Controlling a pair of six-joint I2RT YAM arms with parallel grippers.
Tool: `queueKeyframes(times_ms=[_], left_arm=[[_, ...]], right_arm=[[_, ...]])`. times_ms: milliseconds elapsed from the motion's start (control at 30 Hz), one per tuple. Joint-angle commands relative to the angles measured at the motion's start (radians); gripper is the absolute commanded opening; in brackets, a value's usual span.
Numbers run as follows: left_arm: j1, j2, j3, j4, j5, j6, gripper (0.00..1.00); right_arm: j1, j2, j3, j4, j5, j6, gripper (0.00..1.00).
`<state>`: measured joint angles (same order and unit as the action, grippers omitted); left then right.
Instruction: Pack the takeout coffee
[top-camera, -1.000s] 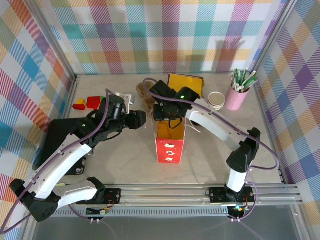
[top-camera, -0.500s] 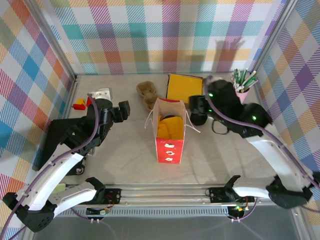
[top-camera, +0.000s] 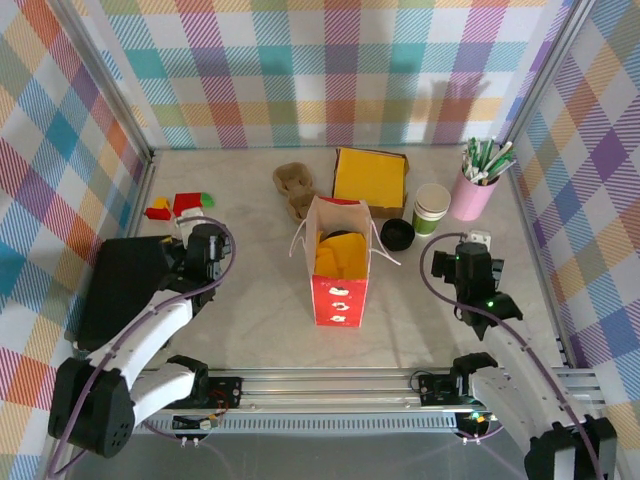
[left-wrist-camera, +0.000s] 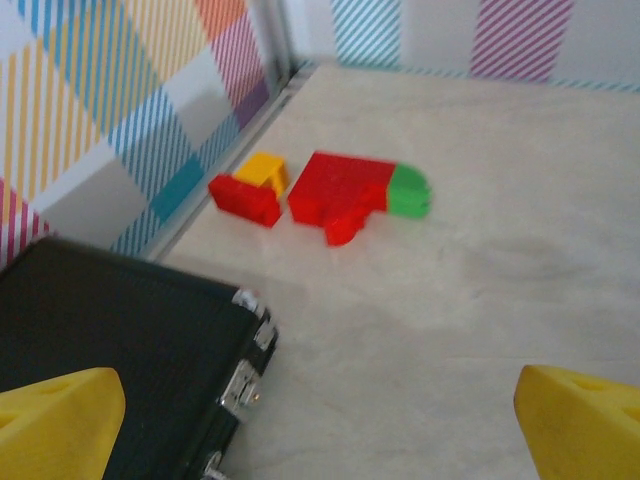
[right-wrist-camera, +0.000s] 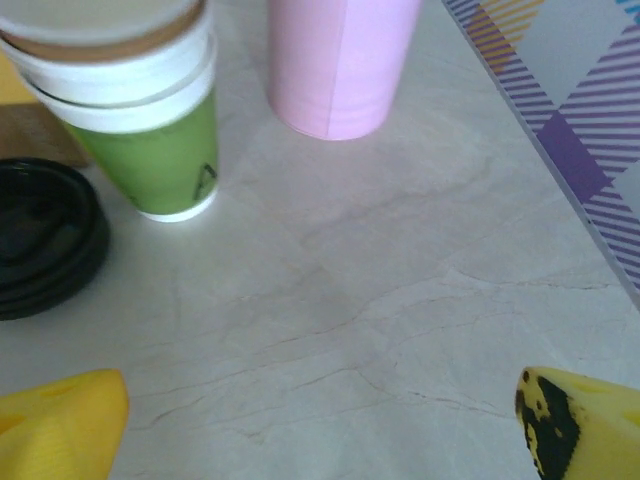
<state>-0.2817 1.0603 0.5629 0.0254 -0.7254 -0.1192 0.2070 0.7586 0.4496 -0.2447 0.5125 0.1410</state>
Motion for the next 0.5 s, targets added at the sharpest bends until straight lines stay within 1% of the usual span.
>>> queueKeyframes(times_ms=[0, 33, 133, 200, 233, 267, 333, 367, 433, 467], left_arm=[[0.042, 0.05, -0.091, 0.226, 0.016, -0.021, 1.0], [0.051, 0.066, -0.114, 0.267, 0.026, -0.019, 1.0], [0.074, 0.123, -0.198, 0.468, 0.081, 0.034, 1.0], [0.102, 0.175, -0.251, 0.619, 0.163, 0.057, 1.0], [0.112, 0.207, -0.269, 0.704, 0.184, 0.071, 1.0], [0.116, 0.231, -0.276, 0.76, 0.212, 0.088, 1.0], [0.123, 0.298, -0.294, 0.907, 0.277, 0.13, 1.0], [0.137, 0.352, -0.302, 0.981, 0.32, 0.121, 1.0], [0.141, 0.447, -0.304, 1.079, 0.342, 0.133, 1.0], [0.142, 0.471, -0.309, 1.098, 0.392, 0.144, 1.0]], right_arm=[[-0.052, 0.022, -0.097, 0.368, -0.048, -0.044, 0.99], [-0.067, 0.047, -0.119, 0.415, -0.067, -0.044, 0.99], [-0.102, 0.162, -0.155, 0.56, -0.153, -0.065, 0.99], [-0.108, 0.258, -0.18, 0.686, -0.18, -0.093, 0.99], [-0.113, 0.3, -0.187, 0.743, -0.199, -0.101, 0.99], [-0.117, 0.334, -0.172, 0.752, -0.22, -0.115, 0.99], [-0.124, 0.393, -0.171, 0.848, -0.287, -0.151, 0.99], [-0.126, 0.422, -0.168, 0.896, -0.313, -0.164, 0.99], [-0.126, 0.471, -0.154, 0.947, -0.326, -0.178, 0.99], [-0.127, 0.495, -0.147, 0.969, -0.34, -0.187, 0.99]])
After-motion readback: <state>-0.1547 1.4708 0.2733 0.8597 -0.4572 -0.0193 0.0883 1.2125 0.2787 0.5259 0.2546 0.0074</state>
